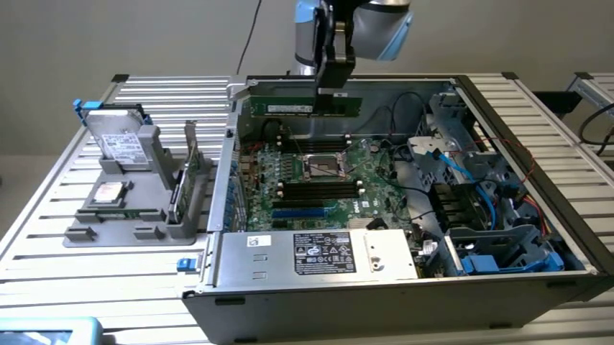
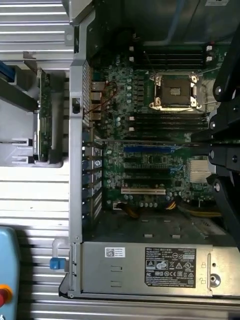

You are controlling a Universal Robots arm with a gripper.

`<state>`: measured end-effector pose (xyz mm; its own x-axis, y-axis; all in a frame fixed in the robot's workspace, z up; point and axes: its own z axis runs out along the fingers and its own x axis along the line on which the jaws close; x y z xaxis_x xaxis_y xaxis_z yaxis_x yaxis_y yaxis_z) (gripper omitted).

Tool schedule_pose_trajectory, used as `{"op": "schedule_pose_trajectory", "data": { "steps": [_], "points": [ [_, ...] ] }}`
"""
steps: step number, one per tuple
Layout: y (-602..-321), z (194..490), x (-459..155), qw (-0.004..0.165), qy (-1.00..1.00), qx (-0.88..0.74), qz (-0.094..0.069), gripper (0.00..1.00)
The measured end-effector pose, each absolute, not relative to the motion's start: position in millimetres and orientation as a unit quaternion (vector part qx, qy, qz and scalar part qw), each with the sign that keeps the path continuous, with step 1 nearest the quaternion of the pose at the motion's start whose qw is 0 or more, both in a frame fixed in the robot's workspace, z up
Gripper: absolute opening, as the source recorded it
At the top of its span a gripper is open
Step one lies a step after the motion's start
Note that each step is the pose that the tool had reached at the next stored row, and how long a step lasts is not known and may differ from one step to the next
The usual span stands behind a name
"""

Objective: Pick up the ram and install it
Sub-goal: 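Pick up the ram and move it above insertion slot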

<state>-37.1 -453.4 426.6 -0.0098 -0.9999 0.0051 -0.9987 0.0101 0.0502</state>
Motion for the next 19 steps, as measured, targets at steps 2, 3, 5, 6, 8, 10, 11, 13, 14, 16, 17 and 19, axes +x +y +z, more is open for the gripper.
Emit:
{"op": "schedule_pose_trajectory", "data": {
  "steps": [2, 3, 5, 6, 8, 10, 11, 13, 14, 16, 17, 19],
  "points": [
    [-450.1, 425.7, -31.8, 0.019, -0.710, 0.703, -0.016, 0.14],
    [-448.5, 425.4, -29.8, 0.019, -0.710, 0.703, -0.016, 0.14],
    [-445.1, 424.9, -27.5, 0.019, -0.710, 0.703, -0.016, 0.14],
    [-443.5, 424.7, -26.7, 0.019, -0.710, 0.703, -0.016, 0.14],
    [-440.5, 424.2, -24.9, 0.019, -0.710, 0.703, -0.015, 0.14],
    [-438.2, 423.6, -22.0, 0.019, -0.711, 0.703, -0.015, 0.14],
    [-437.4, 423.3, -20.1, 0.018, -0.711, 0.703, -0.015, 0.14],
    [-436.5, 422.9, -16.4, 0.017, -0.711, 0.703, -0.014, 0.14],
    [-436.4, 422.6, -14.4, 0.017, -0.711, 0.703, -0.013, 0.14],
    [-436.2, 422.3, -11.4, 0.016, -0.712, 0.702, -0.013, 0.14],
    [-436.0, 422.2, -10.5, 0.015, -0.712, 0.702, -0.014, 0.14],
    [-435.3, 421.9, -8.9, 0.014, -0.713, 0.701, -0.015, 0.14]
  ]
}}
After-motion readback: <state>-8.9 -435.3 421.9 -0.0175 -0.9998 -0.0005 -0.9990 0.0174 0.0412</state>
